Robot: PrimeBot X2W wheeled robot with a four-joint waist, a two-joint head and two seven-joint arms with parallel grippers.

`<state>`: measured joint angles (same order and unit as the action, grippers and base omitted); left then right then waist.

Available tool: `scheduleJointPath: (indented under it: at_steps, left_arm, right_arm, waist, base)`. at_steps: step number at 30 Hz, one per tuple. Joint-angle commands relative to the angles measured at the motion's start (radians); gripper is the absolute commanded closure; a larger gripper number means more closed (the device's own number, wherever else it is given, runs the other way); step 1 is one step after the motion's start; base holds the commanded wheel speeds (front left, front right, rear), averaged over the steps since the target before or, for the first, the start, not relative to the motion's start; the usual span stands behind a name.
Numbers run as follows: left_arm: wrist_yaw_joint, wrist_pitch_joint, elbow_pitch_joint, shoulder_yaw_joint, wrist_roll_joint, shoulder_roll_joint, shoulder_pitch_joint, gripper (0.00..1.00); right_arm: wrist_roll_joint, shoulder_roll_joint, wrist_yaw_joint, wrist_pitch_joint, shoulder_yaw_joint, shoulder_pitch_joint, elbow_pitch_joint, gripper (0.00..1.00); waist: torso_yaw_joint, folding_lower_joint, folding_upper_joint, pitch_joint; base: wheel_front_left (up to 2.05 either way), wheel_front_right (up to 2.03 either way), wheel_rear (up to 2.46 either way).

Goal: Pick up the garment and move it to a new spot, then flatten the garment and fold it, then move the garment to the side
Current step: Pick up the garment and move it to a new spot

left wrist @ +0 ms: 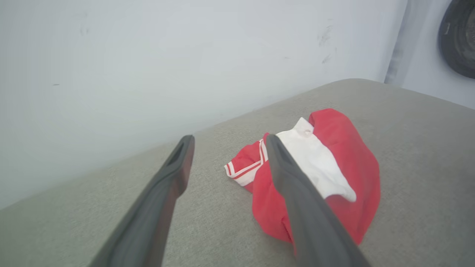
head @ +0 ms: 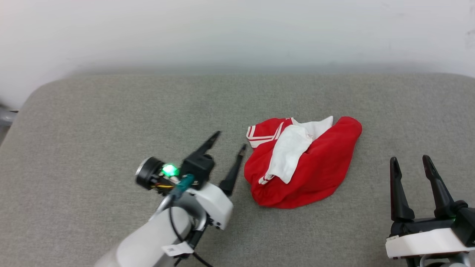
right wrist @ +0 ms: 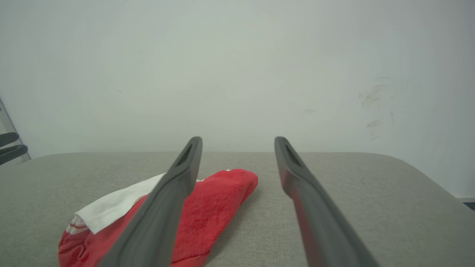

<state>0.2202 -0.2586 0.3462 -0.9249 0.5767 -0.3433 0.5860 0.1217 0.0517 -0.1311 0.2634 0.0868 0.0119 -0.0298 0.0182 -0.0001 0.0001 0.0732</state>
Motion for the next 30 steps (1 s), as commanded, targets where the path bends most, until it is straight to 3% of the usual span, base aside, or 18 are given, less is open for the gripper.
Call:
scheduleJointPath:
  at_steps: [1, 8, 14, 19, 30]
  left_arm:
    - [0.014, -0.004, -0.013, 0.013, -0.004, -0.012, -0.019, 0.0]
    - [0.146, -0.008, -0.168, 0.195, -0.066, -0.074, -0.163, 0.0]
    - [0.183, -0.007, -0.253, 0.354, -0.135, -0.068, -0.309, 0.0]
    - [0.167, -0.007, -0.285, 0.468, -0.193, -0.032, -0.423, 0.0]
    - [0.043, -0.007, -0.283, 0.637, -0.317, 0.097, -0.571, 0.0]
  right_arm:
    - [-0.006, -0.003, 0.001, 0.002, 0.001, 0.012, 0.002, 0.0]
    - [-0.011, -0.003, 0.001, 0.002, 0.005, 0.029, 0.007, 0.0]
    - [-0.012, -0.003, 0.001, 0.002, 0.008, 0.041, 0.011, 0.0]
    - [-0.003, -0.003, 0.001, 0.002, 0.009, 0.05, 0.018, 0.0]
    - [0.017, -0.003, 0.001, 0.002, 0.016, 0.071, 0.045, 0.0]
  waist:
    - [0.01, 0.0001, -0.0001, -0.012]
    - [0.03, 0.0001, -0.0001, -0.036]
    - [0.041, 0.0001, -0.0001, -0.05]
    - [0.044, 0.0001, -0.0001, -0.057]
    - [0.034, 0.0001, -0.0001, -0.067]
  base:
    - [0.0, 0.0, 0.0]
    - [0.0, 0.0, 0.0]
    - [0.0, 0.0, 0.0]
    - [0.0, 0.0, 0.0]
    - [0.0, 0.0, 0.0]
